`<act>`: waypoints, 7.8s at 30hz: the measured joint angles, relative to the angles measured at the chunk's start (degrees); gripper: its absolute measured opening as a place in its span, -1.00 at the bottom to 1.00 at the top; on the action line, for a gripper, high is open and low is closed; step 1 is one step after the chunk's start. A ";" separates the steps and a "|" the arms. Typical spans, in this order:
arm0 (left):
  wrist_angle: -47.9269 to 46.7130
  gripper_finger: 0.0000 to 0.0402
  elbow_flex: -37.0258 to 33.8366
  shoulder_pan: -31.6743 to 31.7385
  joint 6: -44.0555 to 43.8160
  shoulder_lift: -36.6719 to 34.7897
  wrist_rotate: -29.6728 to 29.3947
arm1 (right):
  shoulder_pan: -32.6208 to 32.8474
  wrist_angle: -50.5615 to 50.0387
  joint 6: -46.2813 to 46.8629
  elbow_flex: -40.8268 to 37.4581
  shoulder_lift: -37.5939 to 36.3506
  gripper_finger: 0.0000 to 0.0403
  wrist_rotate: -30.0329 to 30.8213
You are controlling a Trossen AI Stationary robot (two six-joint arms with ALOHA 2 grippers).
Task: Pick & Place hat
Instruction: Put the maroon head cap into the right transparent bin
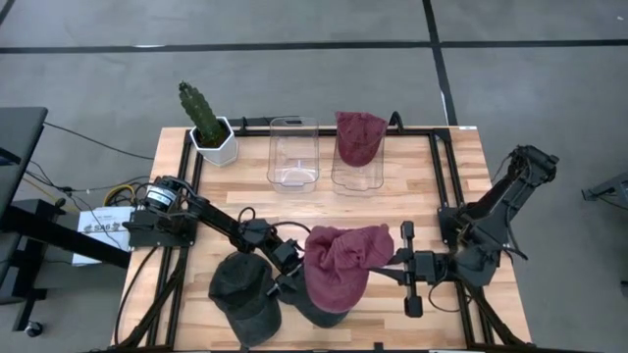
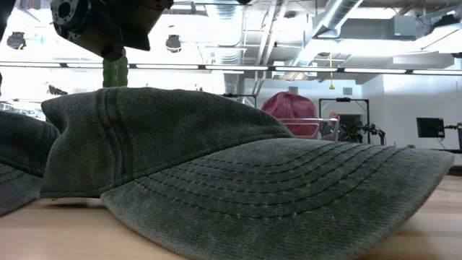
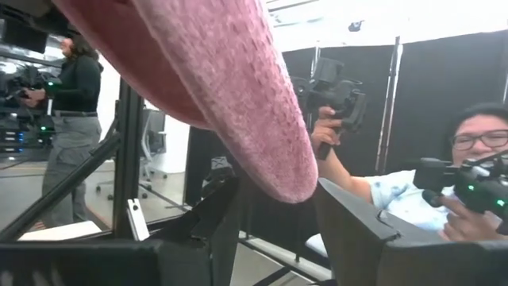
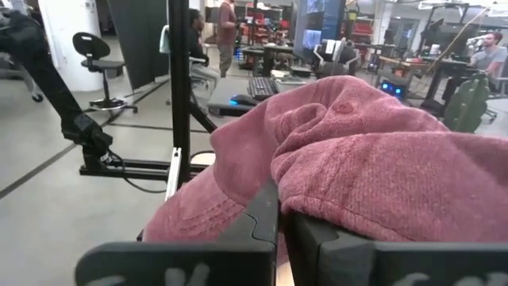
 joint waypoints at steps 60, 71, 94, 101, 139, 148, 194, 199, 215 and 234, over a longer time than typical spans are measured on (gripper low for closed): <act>-4.93 -0.22 0.00 -0.08 7.13 -0.02 -9.74 | 0.56 0.38 -0.03 0.04 -0.62 -1.00 6.36; -11.66 -0.22 0.00 -0.03 13.90 -0.02 -17.89 | 3.45 3.10 -2.00 0.07 -0.62 -1.00 7.96; -9.46 -0.22 0.00 0.88 17.64 -0.02 -17.89 | -5.23 13.60 -11.20 0.09 -0.62 -1.00 -4.13; -9.44 -0.22 0.00 2.18 17.16 -0.02 -17.89 | -5.34 13.84 -11.22 0.09 -0.62 -1.00 -4.99; -2.80 -0.65 -0.64 2.21 18.41 0.00 -24.68 | -8.53 11.91 -10.77 0.09 0.87 -1.00 -4.20; -3.04 -0.88 -5.07 4.49 20.20 0.00 -26.88 | -4.54 8.58 -9.46 0.09 0.85 -1.00 3.88; -8.20 -0.93 -13.14 -3.31 18.79 -0.04 -22.29 | -25.90 6.30 -3.25 0.00 5.42 -0.93 36.98; -9.43 -0.93 -11.47 -5.62 20.48 -0.04 -22.02 | -31.08 10.80 -4.40 0.16 12.27 -0.95 34.77; -11.95 -0.93 -11.67 -3.55 19.58 -0.04 -26.98 | -19.57 5.47 -3.03 10.29 28.58 -1.00 24.52; -15.39 -0.93 -11.30 -2.70 19.54 -0.04 -26.66 | -17.96 6.42 -20.21 12.74 23.40 -1.00 41.97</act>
